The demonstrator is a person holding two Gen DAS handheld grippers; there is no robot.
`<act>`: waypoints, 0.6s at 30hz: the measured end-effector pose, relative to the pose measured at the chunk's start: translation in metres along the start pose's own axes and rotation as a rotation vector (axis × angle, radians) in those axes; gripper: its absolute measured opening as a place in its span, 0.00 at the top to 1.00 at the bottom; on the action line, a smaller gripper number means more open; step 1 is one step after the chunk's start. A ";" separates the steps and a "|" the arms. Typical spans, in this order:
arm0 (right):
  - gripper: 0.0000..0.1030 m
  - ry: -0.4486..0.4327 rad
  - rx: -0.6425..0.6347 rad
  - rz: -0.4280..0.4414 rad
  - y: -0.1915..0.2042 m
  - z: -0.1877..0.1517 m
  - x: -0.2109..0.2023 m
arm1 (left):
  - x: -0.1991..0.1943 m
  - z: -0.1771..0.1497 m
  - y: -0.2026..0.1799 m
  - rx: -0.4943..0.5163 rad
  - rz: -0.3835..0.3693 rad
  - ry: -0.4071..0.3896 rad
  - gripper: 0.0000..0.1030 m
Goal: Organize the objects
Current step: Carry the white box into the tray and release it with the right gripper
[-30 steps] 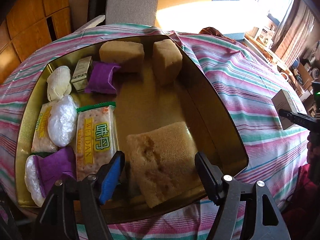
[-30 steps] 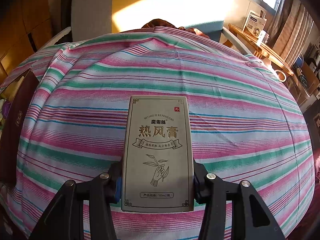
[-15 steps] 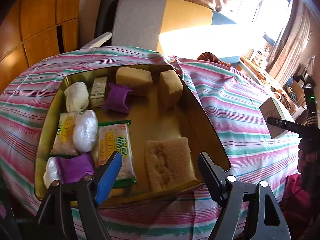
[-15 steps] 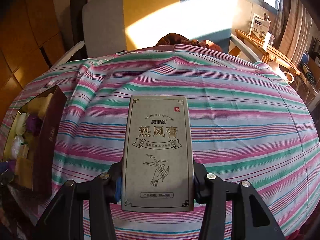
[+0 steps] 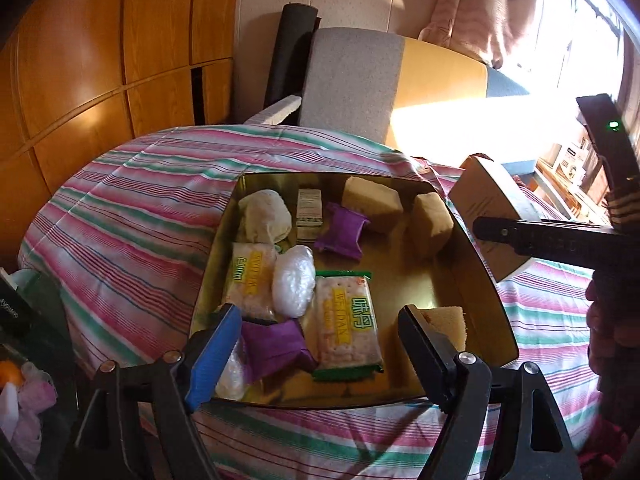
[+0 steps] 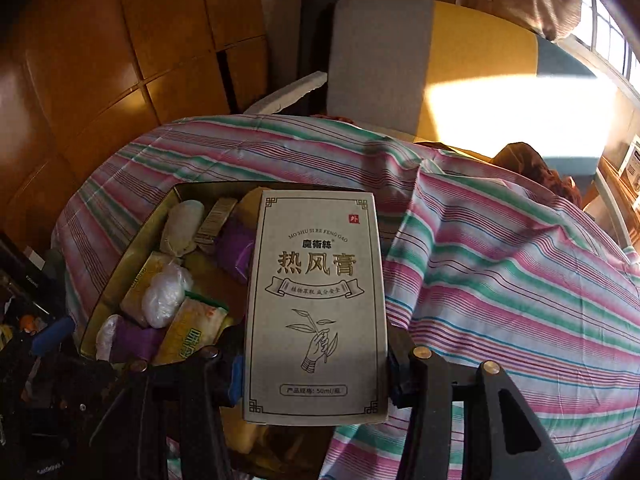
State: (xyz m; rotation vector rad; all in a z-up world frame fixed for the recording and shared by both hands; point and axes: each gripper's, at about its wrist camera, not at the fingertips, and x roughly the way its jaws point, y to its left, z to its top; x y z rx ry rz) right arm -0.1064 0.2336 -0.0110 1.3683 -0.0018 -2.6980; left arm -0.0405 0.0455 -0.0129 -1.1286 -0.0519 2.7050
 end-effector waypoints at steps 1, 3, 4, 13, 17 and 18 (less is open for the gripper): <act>0.51 0.010 -0.012 -0.001 0.007 0.004 0.007 | 0.000 0.000 0.004 -0.010 0.001 0.000 0.20; 0.51 0.030 -0.031 -0.009 0.018 0.009 0.022 | 0.000 0.000 0.011 -0.029 0.006 0.004 0.20; 0.51 0.040 -0.035 -0.013 0.020 0.013 0.029 | 0.000 -0.001 0.013 -0.039 0.010 0.005 0.19; 0.50 0.165 -0.022 -0.037 0.027 0.006 0.087 | 0.004 -0.003 0.023 -0.062 0.031 0.015 0.15; 0.50 0.169 0.017 -0.023 0.017 0.001 0.092 | 0.005 -0.003 0.022 -0.057 0.045 0.016 0.12; 0.50 0.156 0.022 -0.021 0.015 0.001 0.090 | 0.006 -0.003 0.022 -0.055 0.050 0.016 0.12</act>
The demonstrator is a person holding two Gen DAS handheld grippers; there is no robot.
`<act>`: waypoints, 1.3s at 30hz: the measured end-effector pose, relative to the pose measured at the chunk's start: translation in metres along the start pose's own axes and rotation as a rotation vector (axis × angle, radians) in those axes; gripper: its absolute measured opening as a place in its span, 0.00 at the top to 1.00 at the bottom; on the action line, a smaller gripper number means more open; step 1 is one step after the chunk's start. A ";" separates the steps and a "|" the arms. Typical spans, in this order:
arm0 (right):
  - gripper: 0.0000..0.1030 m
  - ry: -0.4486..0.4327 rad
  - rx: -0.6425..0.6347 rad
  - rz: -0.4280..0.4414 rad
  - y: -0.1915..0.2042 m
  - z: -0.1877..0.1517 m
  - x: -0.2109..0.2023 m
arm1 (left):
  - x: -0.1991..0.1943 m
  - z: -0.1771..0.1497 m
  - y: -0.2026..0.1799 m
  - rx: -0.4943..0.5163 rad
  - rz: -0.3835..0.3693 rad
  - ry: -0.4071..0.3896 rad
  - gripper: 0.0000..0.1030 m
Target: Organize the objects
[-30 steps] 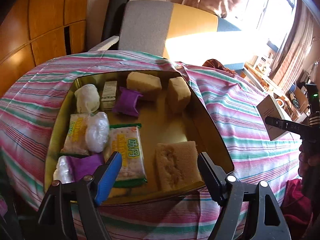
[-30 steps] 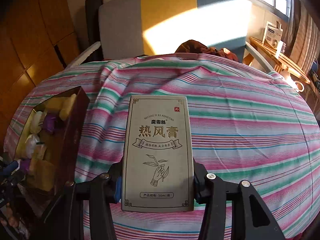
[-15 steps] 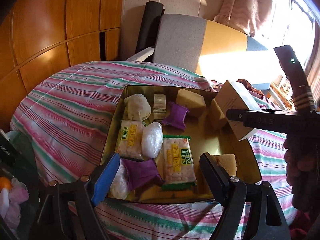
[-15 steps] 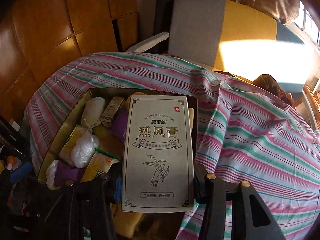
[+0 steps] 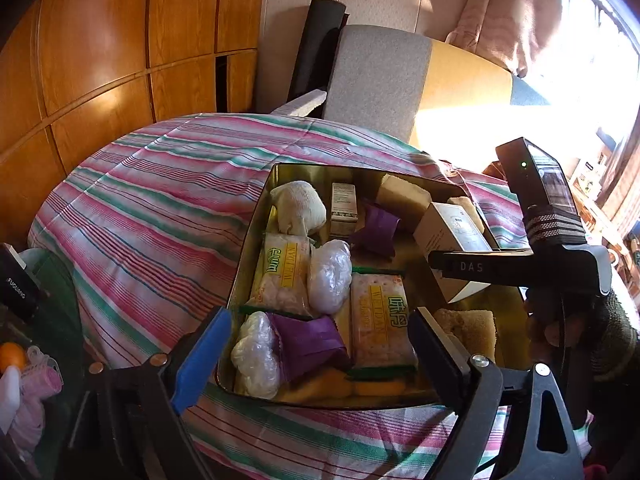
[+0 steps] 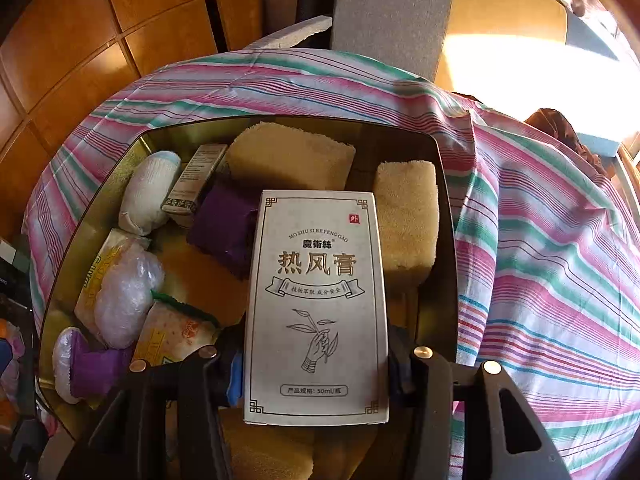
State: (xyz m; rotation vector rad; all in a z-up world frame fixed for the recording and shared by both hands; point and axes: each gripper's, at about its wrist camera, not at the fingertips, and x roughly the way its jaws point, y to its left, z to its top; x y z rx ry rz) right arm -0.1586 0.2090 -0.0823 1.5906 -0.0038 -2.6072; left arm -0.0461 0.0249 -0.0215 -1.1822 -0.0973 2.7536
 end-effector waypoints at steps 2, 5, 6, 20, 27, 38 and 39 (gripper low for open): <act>0.49 -0.035 0.011 0.005 -0.003 0.001 -0.004 | 0.001 0.000 0.000 0.000 0.010 0.002 0.12; 0.42 -0.075 0.039 0.033 -0.007 0.002 -0.012 | 0.002 0.001 -0.001 -0.001 0.021 0.004 0.10; 0.42 -0.087 0.047 0.041 -0.008 0.002 -0.016 | 0.002 0.001 -0.001 -0.001 0.024 0.005 0.10; 0.42 -0.265 0.136 -0.059 -0.015 -0.046 -0.082 | -0.011 -0.001 -0.008 0.018 0.062 -0.033 0.00; 0.42 -0.294 0.212 -0.131 -0.026 -0.085 -0.102 | -0.020 -0.003 -0.013 0.007 0.076 -0.043 0.00; 0.41 -0.339 0.176 -0.108 -0.002 -0.113 -0.117 | -0.047 -0.012 0.004 -0.066 0.064 -0.077 0.00; 0.41 -0.339 0.170 -0.104 0.000 -0.113 -0.117 | -0.049 -0.013 0.004 -0.066 0.063 -0.078 0.00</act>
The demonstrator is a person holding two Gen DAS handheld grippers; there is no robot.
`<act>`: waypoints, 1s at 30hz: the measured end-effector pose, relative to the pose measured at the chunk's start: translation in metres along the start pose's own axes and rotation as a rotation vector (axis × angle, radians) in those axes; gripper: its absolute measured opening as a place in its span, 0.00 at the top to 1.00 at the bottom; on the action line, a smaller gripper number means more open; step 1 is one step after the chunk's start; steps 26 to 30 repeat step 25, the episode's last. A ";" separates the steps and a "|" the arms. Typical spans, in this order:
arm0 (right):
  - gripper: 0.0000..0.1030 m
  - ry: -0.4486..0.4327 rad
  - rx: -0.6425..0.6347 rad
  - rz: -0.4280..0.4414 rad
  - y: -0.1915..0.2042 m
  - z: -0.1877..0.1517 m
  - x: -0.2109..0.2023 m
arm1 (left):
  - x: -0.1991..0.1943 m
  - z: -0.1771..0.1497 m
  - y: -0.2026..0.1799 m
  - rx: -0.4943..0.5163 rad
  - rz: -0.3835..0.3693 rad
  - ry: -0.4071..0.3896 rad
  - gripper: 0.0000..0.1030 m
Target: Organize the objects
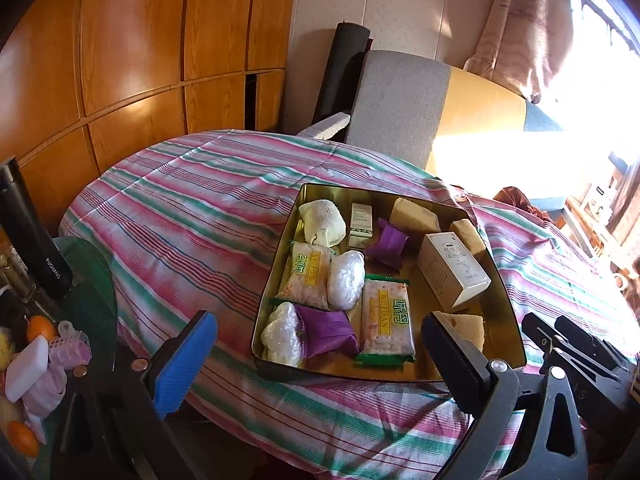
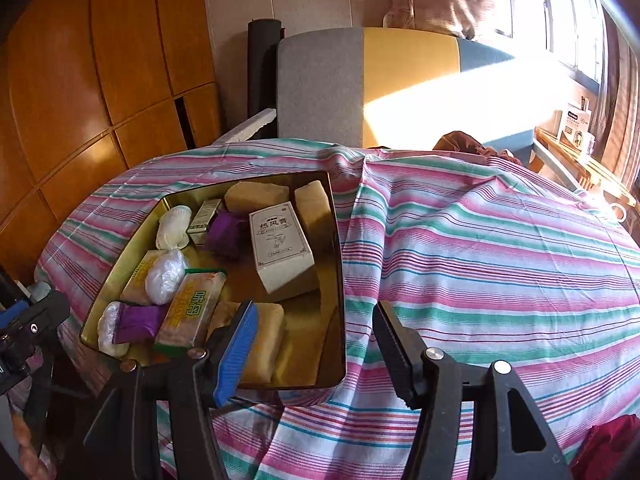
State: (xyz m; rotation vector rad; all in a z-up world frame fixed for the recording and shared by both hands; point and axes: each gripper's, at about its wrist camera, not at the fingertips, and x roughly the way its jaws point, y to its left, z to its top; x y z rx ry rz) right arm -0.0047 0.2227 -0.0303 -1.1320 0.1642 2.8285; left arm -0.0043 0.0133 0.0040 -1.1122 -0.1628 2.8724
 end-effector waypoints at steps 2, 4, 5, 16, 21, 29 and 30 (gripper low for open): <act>0.41 -0.001 -0.007 0.005 0.005 -0.001 -0.002 | -0.001 -0.001 0.001 0.002 0.007 0.000 0.00; 0.41 0.001 -0.015 0.010 0.008 -0.002 -0.002 | -0.002 -0.002 0.002 -0.001 0.002 0.002 0.00; 0.41 0.003 -0.018 0.011 0.009 -0.002 -0.002 | -0.002 -0.002 0.003 -0.003 0.000 0.003 0.00; 0.41 0.001 -0.035 0.005 0.017 -0.001 -0.003 | 0.000 -0.004 0.003 0.021 0.019 0.004 0.00; 0.41 0.013 -0.046 0.012 0.021 0.000 0.001 | 0.000 -0.006 0.002 0.051 0.042 -0.013 0.01; 0.41 0.009 -0.056 0.018 0.025 0.001 0.000 | 0.002 -0.005 0.003 0.051 0.041 -0.011 0.00; 0.41 0.009 -0.056 0.018 0.025 0.001 0.000 | 0.002 -0.005 0.003 0.051 0.041 -0.011 0.00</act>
